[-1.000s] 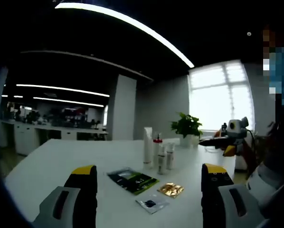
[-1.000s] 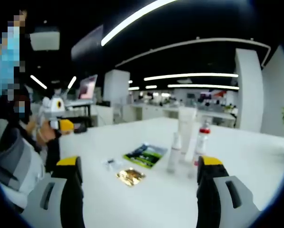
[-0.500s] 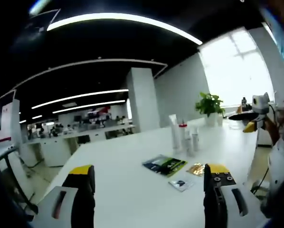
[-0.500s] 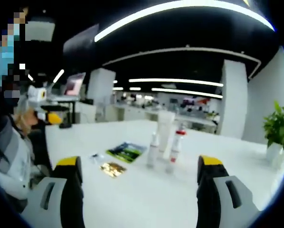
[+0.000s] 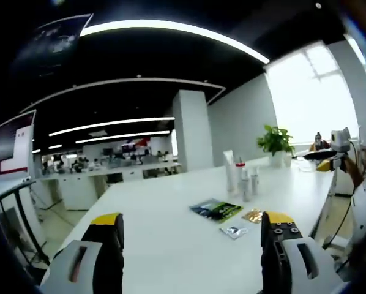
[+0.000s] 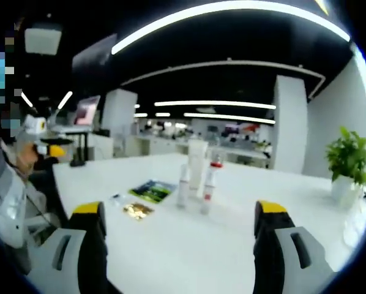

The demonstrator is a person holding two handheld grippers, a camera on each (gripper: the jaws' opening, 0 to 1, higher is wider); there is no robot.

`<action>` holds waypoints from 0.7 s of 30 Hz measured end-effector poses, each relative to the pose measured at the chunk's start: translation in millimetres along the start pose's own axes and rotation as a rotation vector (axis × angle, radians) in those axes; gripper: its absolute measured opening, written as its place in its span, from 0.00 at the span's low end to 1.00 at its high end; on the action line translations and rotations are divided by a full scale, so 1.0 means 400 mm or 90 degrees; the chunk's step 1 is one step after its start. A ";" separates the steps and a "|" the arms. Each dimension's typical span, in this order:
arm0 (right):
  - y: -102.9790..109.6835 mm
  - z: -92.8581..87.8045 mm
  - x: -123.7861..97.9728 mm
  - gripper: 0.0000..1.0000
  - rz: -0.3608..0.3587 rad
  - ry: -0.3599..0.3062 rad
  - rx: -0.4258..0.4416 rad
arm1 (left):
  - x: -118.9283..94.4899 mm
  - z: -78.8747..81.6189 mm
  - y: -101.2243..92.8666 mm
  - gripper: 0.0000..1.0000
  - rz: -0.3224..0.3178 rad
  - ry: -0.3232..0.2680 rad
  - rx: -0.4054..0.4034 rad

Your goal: Arrange the skincare products in the storage area until every visible bottle or jar stands upright without overlapping.

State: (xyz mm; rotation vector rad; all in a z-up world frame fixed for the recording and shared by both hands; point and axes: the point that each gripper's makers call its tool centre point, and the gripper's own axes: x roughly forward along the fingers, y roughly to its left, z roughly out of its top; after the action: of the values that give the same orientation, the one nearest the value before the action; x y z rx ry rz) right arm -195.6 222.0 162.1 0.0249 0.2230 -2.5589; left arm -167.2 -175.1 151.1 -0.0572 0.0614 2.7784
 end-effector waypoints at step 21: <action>0.052 -0.015 0.010 1.00 0.035 -0.006 0.017 | 0.006 -0.029 -0.037 0.93 -0.032 -0.018 -0.015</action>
State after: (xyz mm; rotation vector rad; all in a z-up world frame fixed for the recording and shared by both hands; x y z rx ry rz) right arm -187.9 203.8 152.9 0.0290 0.1817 -2.5070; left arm -163.7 -161.1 139.0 -0.0258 0.0198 2.7296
